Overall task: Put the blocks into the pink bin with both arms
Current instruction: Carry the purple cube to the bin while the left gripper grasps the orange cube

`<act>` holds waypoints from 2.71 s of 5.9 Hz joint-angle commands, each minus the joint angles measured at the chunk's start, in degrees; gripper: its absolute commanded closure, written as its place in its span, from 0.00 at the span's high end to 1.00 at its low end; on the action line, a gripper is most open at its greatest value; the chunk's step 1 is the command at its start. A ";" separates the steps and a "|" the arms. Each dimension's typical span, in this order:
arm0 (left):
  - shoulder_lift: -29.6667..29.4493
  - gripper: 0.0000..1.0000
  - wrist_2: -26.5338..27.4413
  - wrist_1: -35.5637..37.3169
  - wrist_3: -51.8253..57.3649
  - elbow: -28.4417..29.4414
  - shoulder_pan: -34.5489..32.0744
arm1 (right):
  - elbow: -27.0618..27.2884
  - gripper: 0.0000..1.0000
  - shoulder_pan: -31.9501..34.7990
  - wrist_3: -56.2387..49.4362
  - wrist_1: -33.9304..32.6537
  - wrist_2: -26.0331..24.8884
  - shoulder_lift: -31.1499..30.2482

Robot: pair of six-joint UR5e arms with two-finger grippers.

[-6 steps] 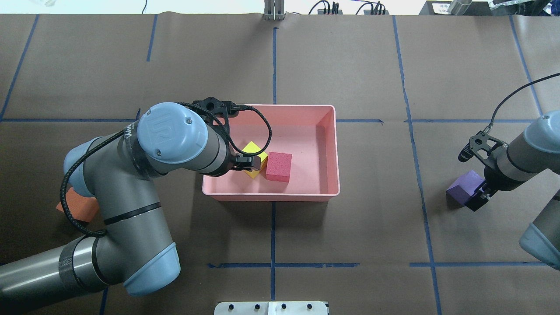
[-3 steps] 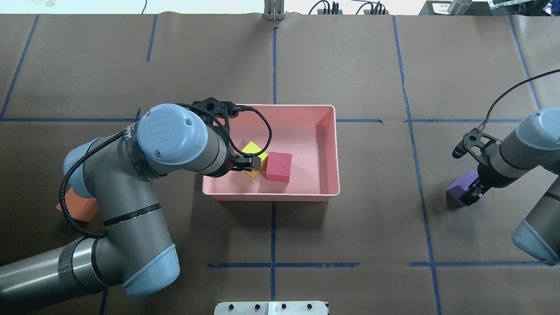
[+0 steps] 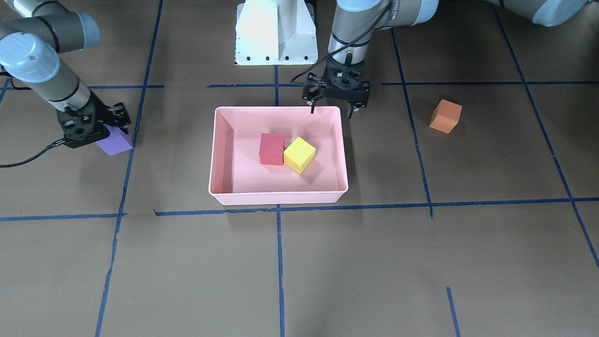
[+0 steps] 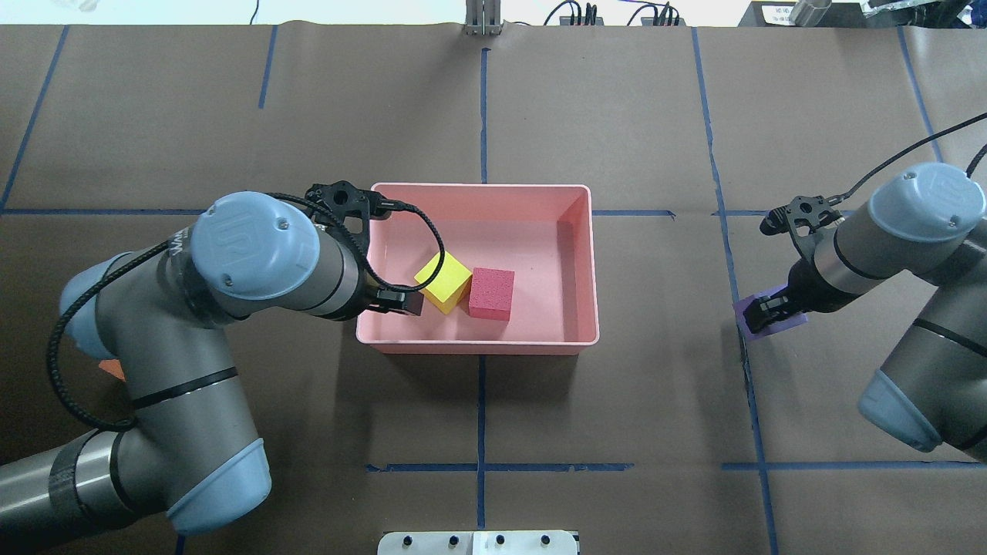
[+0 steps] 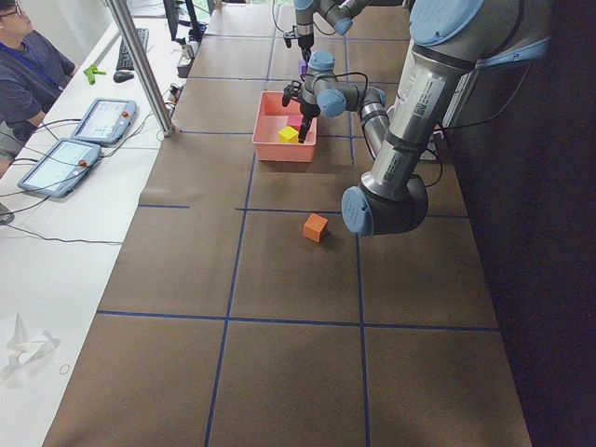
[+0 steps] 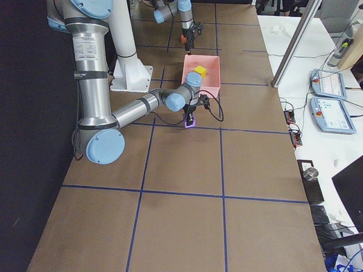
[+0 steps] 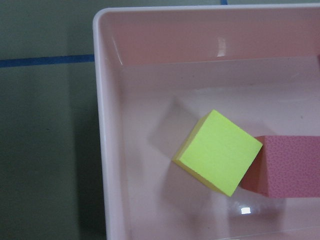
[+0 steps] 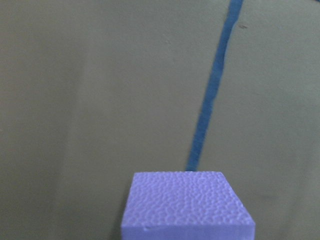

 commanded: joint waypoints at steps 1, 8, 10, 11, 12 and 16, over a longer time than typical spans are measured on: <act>8.24 1.00 -4.02 -0.24 11.69 -4.68 -3.64 | 0.62 0.22 -3.24 20.15 -7.26 -0.08 11.47; 37.01 1.00 -8.36 -25.34 32.12 -5.96 -9.11 | -9.66 1.00 -5.11 31.85 -22.63 -2.63 38.00; 35.99 1.00 -8.27 -29.93 24.02 0.53 -8.85 | -9.22 1.00 -5.19 31.85 -22.54 -2.90 37.13; 35.98 1.00 -8.36 -33.26 23.35 3.35 -8.85 | -9.22 1.00 -5.19 31.85 -22.62 -2.90 37.03; 35.63 1.00 -8.53 -34.16 20.39 4.77 -8.59 | -9.22 1.00 -5.19 31.85 -22.54 -2.90 36.86; 34.40 0.77 -8.62 -34.00 20.01 7.94 -8.32 | -8.43 1.00 -5.19 30.11 -22.54 -2.90 36.15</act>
